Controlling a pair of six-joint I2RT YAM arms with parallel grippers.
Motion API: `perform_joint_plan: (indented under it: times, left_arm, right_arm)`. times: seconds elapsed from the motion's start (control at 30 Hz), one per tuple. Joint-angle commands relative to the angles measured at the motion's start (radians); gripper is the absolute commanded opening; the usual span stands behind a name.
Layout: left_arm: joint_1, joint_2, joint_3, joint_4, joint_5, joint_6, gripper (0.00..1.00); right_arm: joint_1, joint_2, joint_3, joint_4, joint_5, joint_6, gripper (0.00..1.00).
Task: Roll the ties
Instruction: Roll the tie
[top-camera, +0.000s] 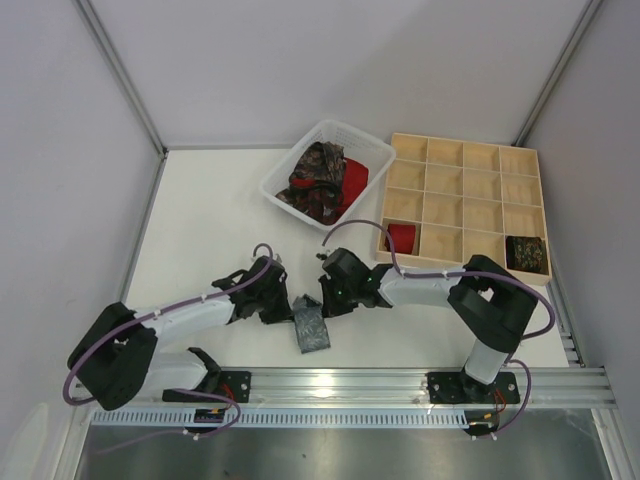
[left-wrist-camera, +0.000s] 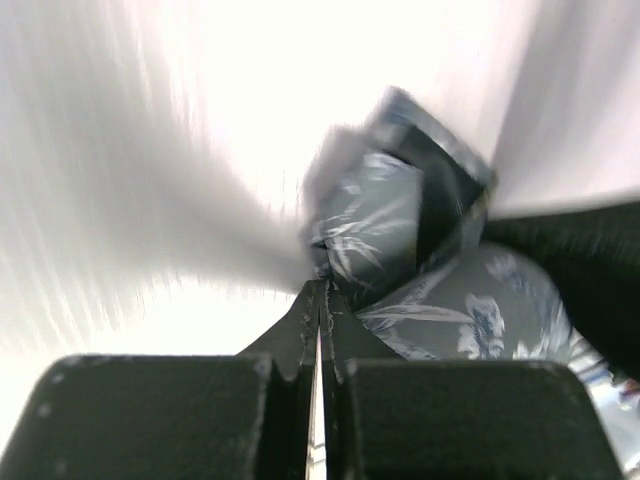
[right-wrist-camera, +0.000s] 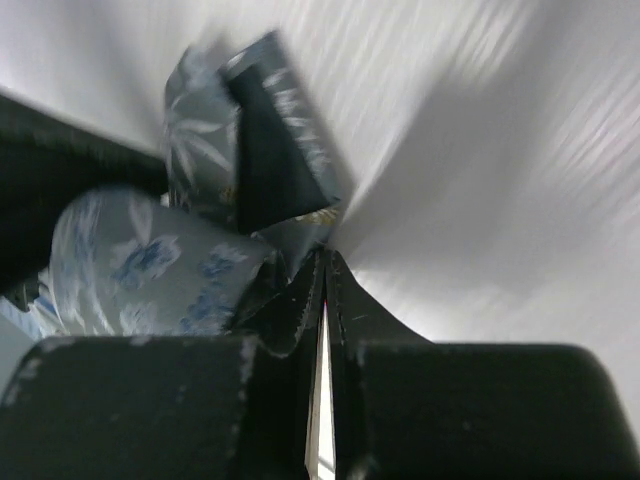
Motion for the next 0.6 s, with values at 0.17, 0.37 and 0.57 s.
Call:
perform_joint_plan:
  times: [0.17,0.37,0.57]
  left_arm:
    - [0.016,-0.072,-0.017,-0.106,-0.047,0.071,0.0]
    - [0.004,-0.324,-0.108,-0.201,-0.024,-0.024,0.0]
    - [0.0,-0.25,-0.071,-0.229,-0.047,-0.034,0.01]
  right_arm:
    - [0.029,-0.076,-0.021,-0.07,0.135,0.11,0.06]
    - [0.013,-0.128,-0.003,-0.225,0.23,0.078,0.07]
    - [0.104,-0.12,-0.009,-0.273,0.254,0.183,0.08]
